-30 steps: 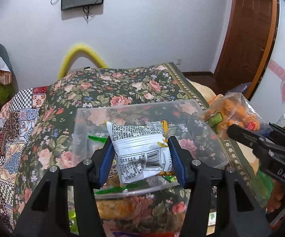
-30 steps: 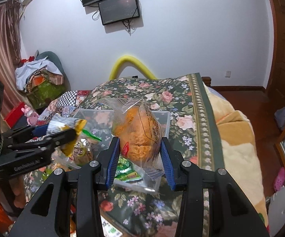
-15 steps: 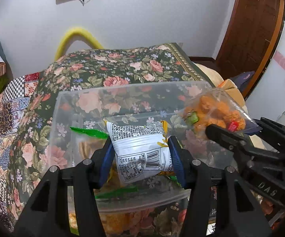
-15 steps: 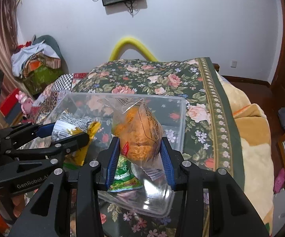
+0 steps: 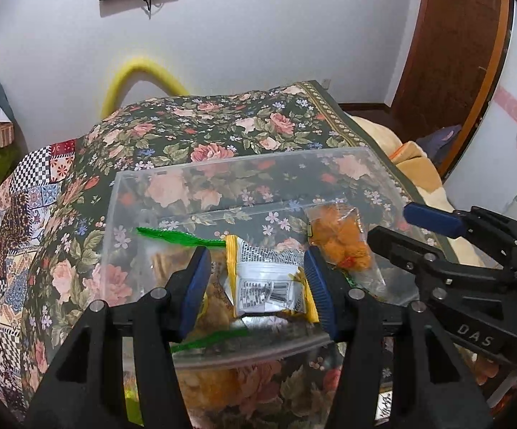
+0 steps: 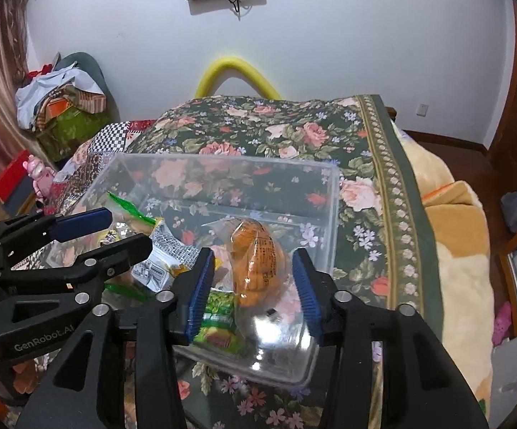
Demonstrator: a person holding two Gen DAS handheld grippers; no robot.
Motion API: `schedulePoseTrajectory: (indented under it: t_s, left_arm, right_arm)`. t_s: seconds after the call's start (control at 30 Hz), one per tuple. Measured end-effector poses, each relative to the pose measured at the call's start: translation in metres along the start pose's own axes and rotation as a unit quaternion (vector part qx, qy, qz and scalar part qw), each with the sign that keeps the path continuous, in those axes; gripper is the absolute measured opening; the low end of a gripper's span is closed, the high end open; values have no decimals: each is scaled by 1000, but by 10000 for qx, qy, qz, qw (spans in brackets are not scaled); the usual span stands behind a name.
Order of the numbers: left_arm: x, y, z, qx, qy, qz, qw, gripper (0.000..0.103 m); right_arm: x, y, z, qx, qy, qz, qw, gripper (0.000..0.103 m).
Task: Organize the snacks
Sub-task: 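Carry both bags over the clear box and open both tools to release them, then grasp the green MENG jar with the left tool while the right tool grasps the wrapped bread loaf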
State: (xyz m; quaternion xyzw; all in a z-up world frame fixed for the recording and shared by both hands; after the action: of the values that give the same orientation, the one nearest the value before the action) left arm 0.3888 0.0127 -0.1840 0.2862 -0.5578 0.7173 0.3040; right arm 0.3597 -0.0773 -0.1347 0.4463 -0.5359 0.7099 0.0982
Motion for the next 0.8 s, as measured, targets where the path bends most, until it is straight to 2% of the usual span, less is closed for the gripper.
schedulePoseTrajectory:
  t_s: [0.2, 0.27, 0.33, 0.47, 0.63, 0.8]
  left_arm:
    - [34, 0, -6, 90, 98, 147, 9998, 55]
    - [47, 1, -9, 95, 114, 211, 9997, 57]
    - [61, 4, -13, 93, 107, 294, 9995, 65]
    - [89, 10, -26, 37, -3, 469, 9989, 71]
    - [109, 27, -53, 60, -162, 455, 9988, 73]
    - [116, 50, -86, 80, -378, 329, 9987, 74]
  right_arm:
    - [26, -2, -3, 27, 103, 192, 9998, 57]
    - [37, -2, -5, 2, 110, 253, 9996, 61]
    - [46, -1, -8, 10, 148, 300, 9994, 65]
    - [66, 4, -16, 9, 200, 377, 9991, 74]
    - [80, 15, -31, 55, 270, 365, 9990, 84]
    - [80, 38, -56, 138, 163, 135, 9997, 84]
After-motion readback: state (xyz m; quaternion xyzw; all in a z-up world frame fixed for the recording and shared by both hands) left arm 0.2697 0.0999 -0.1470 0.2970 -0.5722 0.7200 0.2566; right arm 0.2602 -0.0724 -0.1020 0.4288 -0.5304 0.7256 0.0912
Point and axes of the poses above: each gripper's, at about its wrist camera, not at the fingertips, and x roughly against the way its jaws point, z to its right, y to its underside, the point moved 3 cm from there along -x, roughly the way its jaws point, and after that the axes turned 13 degrees about x, right-handed, at the moved point
